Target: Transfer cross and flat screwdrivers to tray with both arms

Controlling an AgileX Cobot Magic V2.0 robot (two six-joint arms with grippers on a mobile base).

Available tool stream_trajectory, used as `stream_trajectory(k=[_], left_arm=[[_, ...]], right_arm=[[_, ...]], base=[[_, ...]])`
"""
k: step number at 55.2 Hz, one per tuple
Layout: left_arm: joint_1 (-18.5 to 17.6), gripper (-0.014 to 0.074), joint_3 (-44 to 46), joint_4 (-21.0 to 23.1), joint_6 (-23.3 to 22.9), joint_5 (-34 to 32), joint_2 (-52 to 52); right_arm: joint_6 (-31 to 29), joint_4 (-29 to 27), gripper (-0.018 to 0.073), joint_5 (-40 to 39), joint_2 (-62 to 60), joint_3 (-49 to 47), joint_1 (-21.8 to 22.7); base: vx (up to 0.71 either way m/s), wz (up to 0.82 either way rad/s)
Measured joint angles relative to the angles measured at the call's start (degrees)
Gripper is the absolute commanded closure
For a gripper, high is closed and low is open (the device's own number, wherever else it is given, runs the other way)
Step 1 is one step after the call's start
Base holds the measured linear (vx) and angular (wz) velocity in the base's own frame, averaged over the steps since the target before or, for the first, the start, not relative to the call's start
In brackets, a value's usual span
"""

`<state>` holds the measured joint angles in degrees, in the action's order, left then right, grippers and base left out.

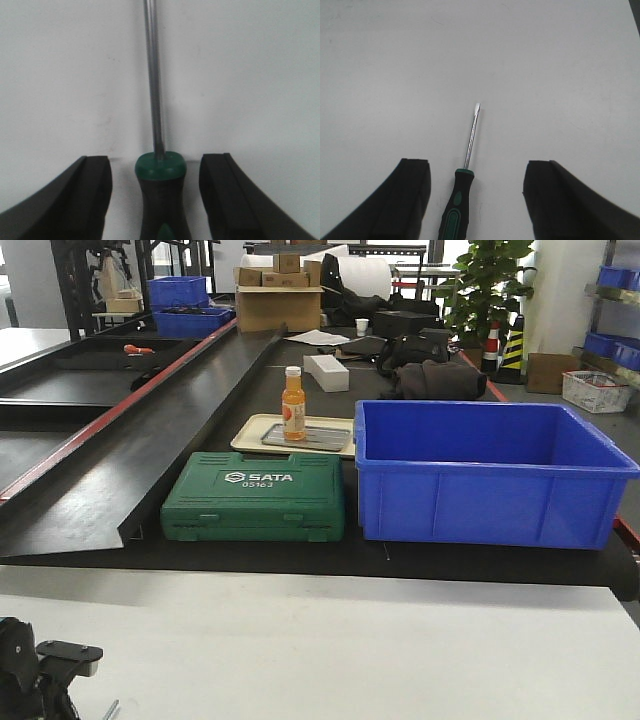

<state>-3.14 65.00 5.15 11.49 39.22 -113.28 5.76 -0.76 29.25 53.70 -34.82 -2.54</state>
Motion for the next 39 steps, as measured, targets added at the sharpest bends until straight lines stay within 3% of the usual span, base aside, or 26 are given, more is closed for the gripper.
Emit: stream_trajectory(k=[25, 39], left_arm=[[0.00, 0.0110, 0.49, -0.24, 0.26, 0.79, -1.80], [0.00, 0.0275, 0.72, -0.56, 0.99, 1.43, -1.98]], right_arm=[[0.00, -0.23, 0.0068, 7.14, 1.33, -0.07, 0.00], [0.00, -2.55, 0.0068, 9.96, 13.35, -3.96, 0.00]], base=[[0.00, 0.00], [0.00, 0.00]])
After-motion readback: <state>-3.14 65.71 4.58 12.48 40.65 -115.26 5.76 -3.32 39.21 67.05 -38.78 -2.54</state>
